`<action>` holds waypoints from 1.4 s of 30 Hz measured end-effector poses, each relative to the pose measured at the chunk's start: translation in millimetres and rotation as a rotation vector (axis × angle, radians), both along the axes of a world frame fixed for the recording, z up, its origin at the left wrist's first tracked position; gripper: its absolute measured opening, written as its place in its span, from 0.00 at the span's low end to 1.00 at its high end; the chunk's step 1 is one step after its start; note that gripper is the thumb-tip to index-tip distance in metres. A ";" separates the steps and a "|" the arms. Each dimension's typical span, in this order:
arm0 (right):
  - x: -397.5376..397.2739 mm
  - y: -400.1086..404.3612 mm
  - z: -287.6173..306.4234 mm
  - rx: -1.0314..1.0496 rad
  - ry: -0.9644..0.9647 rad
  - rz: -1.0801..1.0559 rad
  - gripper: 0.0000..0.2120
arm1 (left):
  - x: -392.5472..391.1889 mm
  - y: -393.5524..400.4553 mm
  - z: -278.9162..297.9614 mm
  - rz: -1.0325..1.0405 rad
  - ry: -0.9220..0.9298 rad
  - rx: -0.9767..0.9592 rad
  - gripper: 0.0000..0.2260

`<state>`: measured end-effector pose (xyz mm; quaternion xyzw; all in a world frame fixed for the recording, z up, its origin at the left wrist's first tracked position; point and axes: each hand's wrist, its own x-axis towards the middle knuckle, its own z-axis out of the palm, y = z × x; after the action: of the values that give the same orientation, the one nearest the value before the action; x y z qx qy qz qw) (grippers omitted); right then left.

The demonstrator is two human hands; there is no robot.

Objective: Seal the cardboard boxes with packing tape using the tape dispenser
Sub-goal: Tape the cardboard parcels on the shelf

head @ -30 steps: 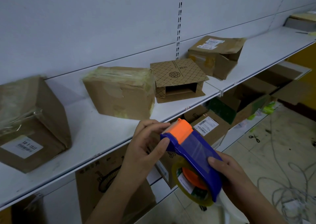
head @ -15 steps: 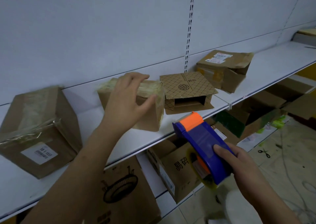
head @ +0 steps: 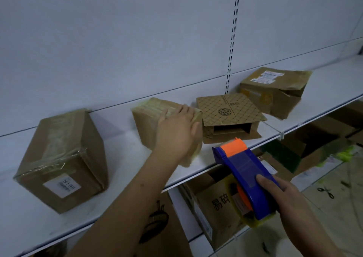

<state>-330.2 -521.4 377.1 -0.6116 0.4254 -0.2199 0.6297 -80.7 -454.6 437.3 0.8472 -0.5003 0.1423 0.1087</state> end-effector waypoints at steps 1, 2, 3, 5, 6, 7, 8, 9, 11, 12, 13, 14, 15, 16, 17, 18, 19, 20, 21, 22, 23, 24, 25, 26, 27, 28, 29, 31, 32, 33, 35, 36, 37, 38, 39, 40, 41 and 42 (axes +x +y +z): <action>-0.4 0.1 4.5 -0.010 0.007 0.012 0.55 | 8.6 7.8 4.0 -0.071 0.046 0.030 0.23; -0.7 -0.2 10.3 -0.031 0.006 0.029 0.54 | 17.8 15.9 6.8 -0.131 0.103 0.056 0.23; -1.3 -1.3 16.7 -0.062 -0.002 0.044 0.53 | 27.2 23.3 7.5 -0.175 0.137 0.053 0.23; -0.6 -4.0 33.0 -0.162 -0.003 0.074 0.48 | 41.4 36.2 1.8 -0.156 0.089 0.003 0.26; 0.6 -6.1 41.8 -0.208 -0.001 0.101 0.43 | 45.0 42.0 -3.4 -0.096 0.070 -0.022 0.30; 2.4 -8.4 51.2 -0.241 0.003 0.133 0.36 | 46.3 46.8 -9.6 -0.047 0.094 -0.062 0.34; 4.8 -11.3 60.4 -0.268 0.014 0.167 0.30 | 45.9 50.6 -16.1 -0.025 0.152 -0.119 0.37; 7.2 -15.1 69.3 -0.296 0.032 0.206 0.27 | 42.2 54.5 -20.8 -0.030 0.204 -0.187 0.39; 14.4 -22.0 87.9 -0.369 0.088 0.286 0.25 | 28.4 63.5 -23.5 -0.069 0.207 -0.349 0.37; 18.6 -24.2 98.0 -0.418 0.121 0.330 0.25 | 17.3 68.4 -20.9 -0.094 0.184 -0.450 0.34; 23.0 -25.5 107.9 -0.468 0.157 0.374 0.25 | 2.6 72.9 -15.5 -0.134 0.172 -0.550 0.29; 27.8 -25.6 117.1 -0.518 0.198 0.416 0.24 | -14.8 76.2 -7.9 -0.193 0.171 -0.621 0.25; 33.0 -25.1 125.3 -0.566 0.235 0.452 0.23 | -34.0 78.2 0.9 -0.268 0.169 -0.649 0.22; 38.4 -23.8 131.7 -0.617 0.265 0.483 0.24 | -51.8 77.7 7.7 -0.338 0.169 -0.644 0.21; 43.9 -22.0 136.4 -0.677 0.290 0.515 0.25 | -67.6 75.5 11.2 -0.385 0.182 -0.626 0.22; 48.9 -19.2 139.4 -0.744 0.312 0.549 0.26 | -80.1 71.9 11.3 -0.403 0.213 -0.615 0.23; 53.0 -16.6 140.1 -0.807 0.321 0.578 0.28 | -88.9 68.5 9.2 -0.393 0.257 -0.617 0.24; 56.4 -13.7 139.5 -0.857 0.318 0.596 0.29 | -93.5 65.4 6.2 -0.364 0.300 -0.636 0.25; 59.0 -11.7 137.7 -0.895 0.309 0.601 0.30 | -94.8 64.0 3.3 -0.327 0.344 -0.665 0.24; 61.0 -9.9 136.0 -0.924 0.303 0.603 0.31 | -93.4 63.8 0.8 -0.291 0.389 -0.702 0.23; 62.4 -8.8 134.4 -0.941 0.299 0.606 0.31 | -90.6 65.1 -1.0 -0.264 0.430 -0.743 0.22; 63.2 -7.5 132.9 -0.939 0.295 0.607 0.31 | -87.1 66.9 -2.6 -0.243 0.449 -0.785 0.20; 63.7 -7.0 131.3 -0.923 0.288 0.607 0.31 | -84.0 69.6 -3.1 -0.226 0.429 -0.823 0.16; 63.5 -6.1 130.1 -0.905 0.282 0.611 0.30 | -81.4 73.0 -2.9 -0.204 0.374 -0.853 0.14; 62.9 -5.5 129.6 -0.893 0.276 0.618 0.30 | -79.7 77.1 -1.5 -0.180 0.303 -0.874 0.14; 61.7 -5.0 129.6 -0.884 0.268 0.628 0.29 | -77.6 81.7 0.0 -0.156 0.251 -0.905 0.15; 60.2 -5.0 130.2 -0.876 0.257 0.637 0.28 | -76.1 86.0 2.5 -0.117 0.242 -0.956 0.16; 57.3 -7.7 132.1 -0.870 0.249 0.637 0.27 | -71.1 95.2 9.9 -0.010 0.372 -1.125 0.18; 56.0 -10.6 133.4 -0.870 0.252 0.631 0.26 | -66.1 99.4 12.5 0.040 0.485 -1.218 0.18; 54.6 -14.6 134.3 -0.873 0.257 0.624 0.27 | -59.6 103.4 14.6 0.082 0.596 -1.293 0.17; 51.7 -22.9 137.4 -0.879 0.261 0.623 0.31 | -44.8 111.1 14.6 0.145 0.793 -1.390 0.15; 50.1 -26.6 139.4 -0.881 0.260 0.632 0.35 | -37.5 114.1 12.9 0.167 0.890 -1.419 0.14; 49.5 -30.1 142.1 -0.882 0.263 0.645 0.38 | -31.4 116.3 10.7 0.184 0.972 -1.437 0.14; 49.1 -32.6 145.2 -0.884 0.271 0.662 0.42 | -26.3 117.8 7.9 0.193 1.023 -1.445 0.13; 48.6 -36.2 148.0 -0.897 0.282 0.687 0.44 | -22.4 118.4 5.3 0.196 1.046 -1.446 0.13; 49.6 -39.8 151.3 -0.921 0.286 0.707 0.44 | -18.9 118.7 2.8 0.201 1.054 -1.445 0.12; 51.2 -43.4 155.5 -0.943 0.280 0.724 0.43 | -16.0 118.4 0.9 0.207 1.064 -1.448 0.12; 53.3 -48.3 160.3 -0.957 0.267 0.722 0.41 | -12.9 117.8 -1.7 0.216 1.081 -1.454 0.12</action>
<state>-276.9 -569.6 537.4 -0.9543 0.1207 -0.0809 0.2610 -93.7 -336.8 435.6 0.5635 -0.0862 0.0157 0.8214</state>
